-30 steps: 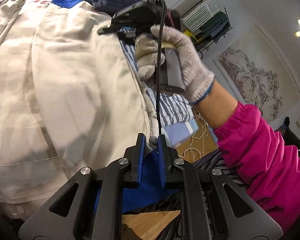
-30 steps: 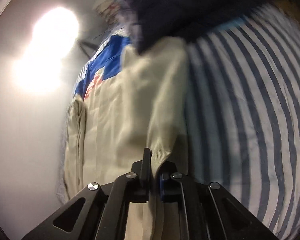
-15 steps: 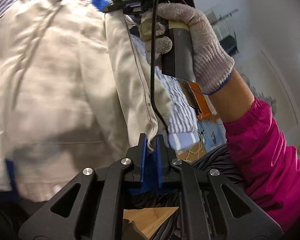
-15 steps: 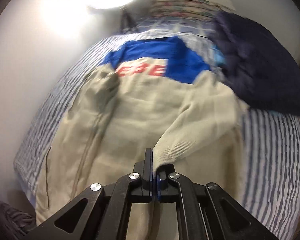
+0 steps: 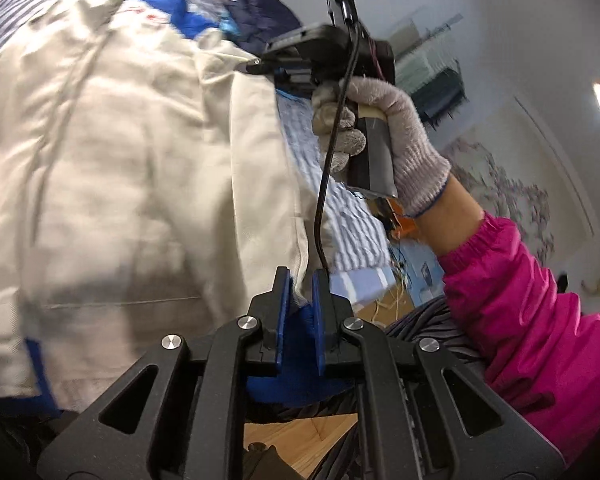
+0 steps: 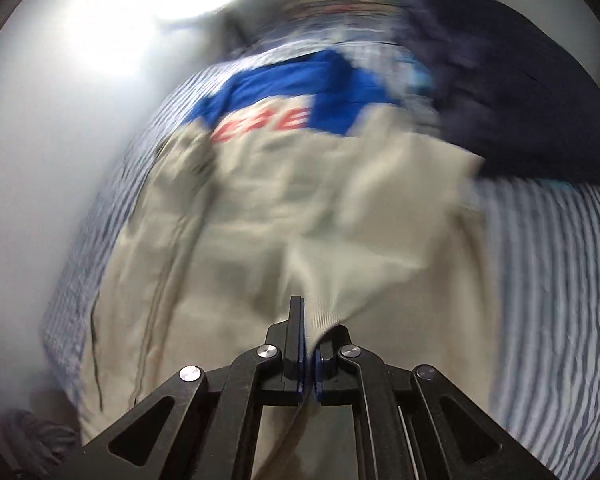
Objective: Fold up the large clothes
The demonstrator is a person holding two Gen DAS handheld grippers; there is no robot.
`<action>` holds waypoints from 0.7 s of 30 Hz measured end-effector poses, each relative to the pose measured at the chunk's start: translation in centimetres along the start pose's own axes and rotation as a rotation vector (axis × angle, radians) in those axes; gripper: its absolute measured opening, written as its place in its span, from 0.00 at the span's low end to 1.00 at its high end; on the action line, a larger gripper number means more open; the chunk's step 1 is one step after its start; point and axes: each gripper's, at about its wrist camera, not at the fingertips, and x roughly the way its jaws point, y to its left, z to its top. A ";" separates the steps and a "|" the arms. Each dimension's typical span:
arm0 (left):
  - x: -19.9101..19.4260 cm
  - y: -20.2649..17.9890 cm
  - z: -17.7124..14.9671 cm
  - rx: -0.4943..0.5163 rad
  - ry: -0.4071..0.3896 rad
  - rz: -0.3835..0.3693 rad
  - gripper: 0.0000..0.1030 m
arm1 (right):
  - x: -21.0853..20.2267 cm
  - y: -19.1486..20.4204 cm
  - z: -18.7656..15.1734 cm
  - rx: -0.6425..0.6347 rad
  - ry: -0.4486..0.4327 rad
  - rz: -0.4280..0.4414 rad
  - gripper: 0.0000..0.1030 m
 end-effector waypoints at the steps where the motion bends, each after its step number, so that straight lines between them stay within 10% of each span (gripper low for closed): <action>1: 0.6 -0.5 -0.1 0.008 0.007 0.003 0.07 | -0.6 -2.0 -0.2 0.032 0.002 0.009 0.11; 4: 1.9 -1.7 0.5 0.056 0.026 0.018 0.07 | -2.2 -7.2 -1.0 0.107 -0.012 -0.067 0.42; 21: 11.2 -5.8 -0.8 0.173 0.178 -0.040 0.17 | -6.8 -11.6 -14.6 0.161 0.089 0.239 0.53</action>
